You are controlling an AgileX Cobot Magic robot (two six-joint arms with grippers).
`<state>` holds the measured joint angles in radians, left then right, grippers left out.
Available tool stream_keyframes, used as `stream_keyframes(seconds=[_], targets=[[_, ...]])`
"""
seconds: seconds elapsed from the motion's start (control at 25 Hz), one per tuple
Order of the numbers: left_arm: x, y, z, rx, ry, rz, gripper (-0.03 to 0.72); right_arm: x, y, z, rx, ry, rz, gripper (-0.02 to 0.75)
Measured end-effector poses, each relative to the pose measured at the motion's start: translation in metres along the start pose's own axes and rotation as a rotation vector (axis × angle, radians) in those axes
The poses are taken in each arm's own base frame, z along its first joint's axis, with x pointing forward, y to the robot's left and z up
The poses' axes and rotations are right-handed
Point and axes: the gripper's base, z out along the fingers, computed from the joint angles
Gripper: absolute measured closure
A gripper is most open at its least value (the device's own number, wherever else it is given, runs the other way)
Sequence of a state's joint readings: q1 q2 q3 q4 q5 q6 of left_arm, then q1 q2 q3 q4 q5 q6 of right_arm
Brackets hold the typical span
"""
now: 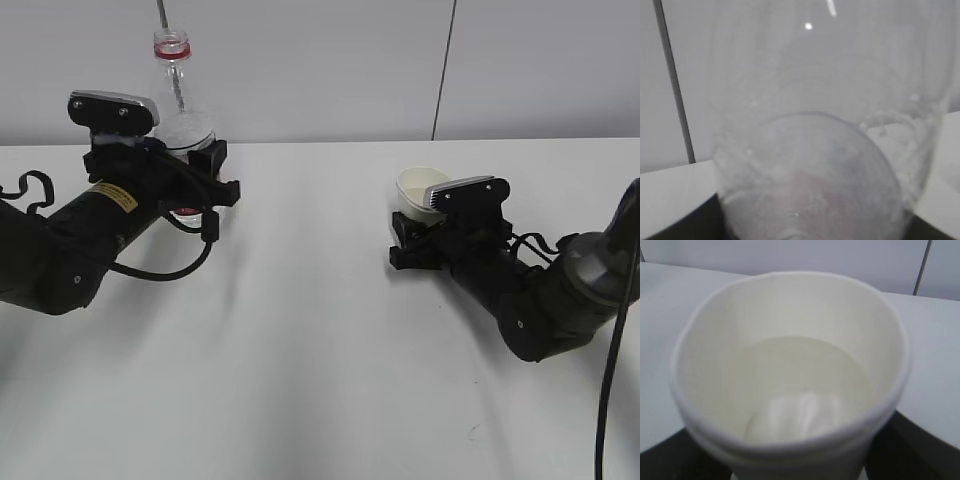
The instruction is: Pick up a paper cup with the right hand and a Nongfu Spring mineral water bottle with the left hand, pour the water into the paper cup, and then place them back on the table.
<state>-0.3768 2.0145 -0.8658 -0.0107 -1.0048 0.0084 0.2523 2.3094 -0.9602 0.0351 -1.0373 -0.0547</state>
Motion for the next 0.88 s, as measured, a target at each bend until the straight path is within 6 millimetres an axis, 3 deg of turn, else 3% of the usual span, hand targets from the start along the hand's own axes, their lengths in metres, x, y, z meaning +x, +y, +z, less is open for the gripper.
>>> stream_keyframes(seconds=[0.88], targets=[[-0.0006,0.0,0.0,0.0,-0.006,0.0,0.328,0.0008,-0.0001,0.0003,0.002,-0.002,0.001,0.178]])
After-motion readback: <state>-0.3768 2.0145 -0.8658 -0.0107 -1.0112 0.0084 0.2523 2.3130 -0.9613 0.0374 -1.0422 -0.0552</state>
